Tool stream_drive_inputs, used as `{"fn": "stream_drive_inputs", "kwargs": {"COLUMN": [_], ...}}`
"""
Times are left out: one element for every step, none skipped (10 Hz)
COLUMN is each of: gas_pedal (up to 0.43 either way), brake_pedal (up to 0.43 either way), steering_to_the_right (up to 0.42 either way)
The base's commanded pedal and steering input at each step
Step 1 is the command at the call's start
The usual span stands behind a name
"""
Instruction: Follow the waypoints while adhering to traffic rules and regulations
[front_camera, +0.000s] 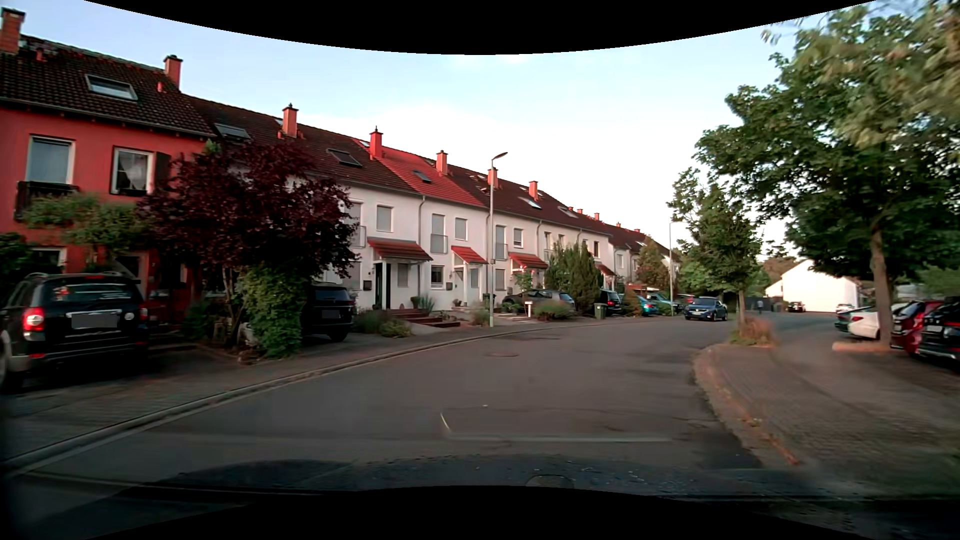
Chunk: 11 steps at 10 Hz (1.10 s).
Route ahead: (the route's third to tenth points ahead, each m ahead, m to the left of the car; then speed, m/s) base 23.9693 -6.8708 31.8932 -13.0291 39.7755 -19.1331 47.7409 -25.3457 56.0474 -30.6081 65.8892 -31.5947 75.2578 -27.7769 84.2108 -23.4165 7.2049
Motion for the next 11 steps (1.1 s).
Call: {"fn": "stream_drive_inputs", "kwargs": {"gas_pedal": [0.000,0.000,0.000,0.000,0.000,0.000,0.000,0.000,0.000,0.000,0.000], "brake_pedal": [0.000,0.000,0.000,0.000,0.000,0.000,0.000,0.000,0.000,0.000,0.000], "steering_to_the_right": [0.147,0.147,0.146,0.145,0.145,0.144,0.141,0.141,0.141,0.140,0.139]}}
